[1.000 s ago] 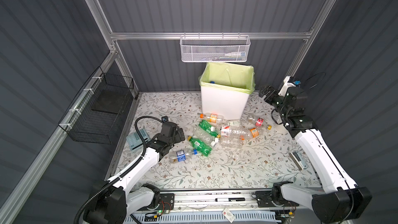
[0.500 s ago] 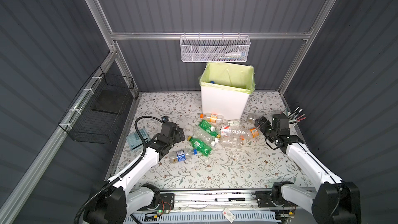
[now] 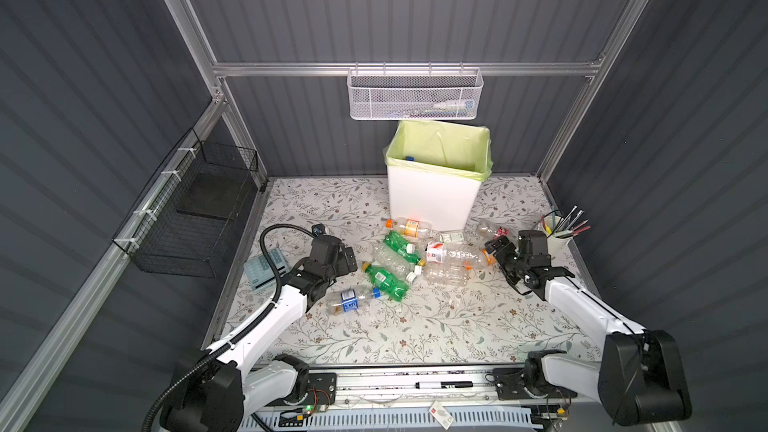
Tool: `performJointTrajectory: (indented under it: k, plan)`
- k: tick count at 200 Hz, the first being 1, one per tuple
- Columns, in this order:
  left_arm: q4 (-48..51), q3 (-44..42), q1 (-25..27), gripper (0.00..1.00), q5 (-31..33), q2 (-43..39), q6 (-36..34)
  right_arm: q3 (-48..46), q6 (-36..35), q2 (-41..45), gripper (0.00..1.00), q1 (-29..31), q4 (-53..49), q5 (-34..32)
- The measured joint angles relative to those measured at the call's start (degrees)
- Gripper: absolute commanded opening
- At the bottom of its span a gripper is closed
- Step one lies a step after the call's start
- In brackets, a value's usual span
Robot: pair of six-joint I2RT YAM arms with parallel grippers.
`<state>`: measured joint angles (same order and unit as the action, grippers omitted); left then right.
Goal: Throw the plastic bottles in the bin
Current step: 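Lower the right gripper onto a clear orange-labelled bottle and grasp it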
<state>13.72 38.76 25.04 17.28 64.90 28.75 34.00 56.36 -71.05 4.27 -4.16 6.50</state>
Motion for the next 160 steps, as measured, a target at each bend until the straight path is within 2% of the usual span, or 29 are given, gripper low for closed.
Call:
performJointTrajectory:
  k: [96,160]
  plan:
    - [0.42,-0.70,0.00,1.00,0.24,-2.16,0.00,1.70,-0.87,-10.71,0.84,-1.79,2.10,0.94]
    - [0.39,-0.70,0.00,1.00,0.24,-2.16,0.00,0.22,-4.15,-10.54,0.57,-2.91,2.47,2.16]
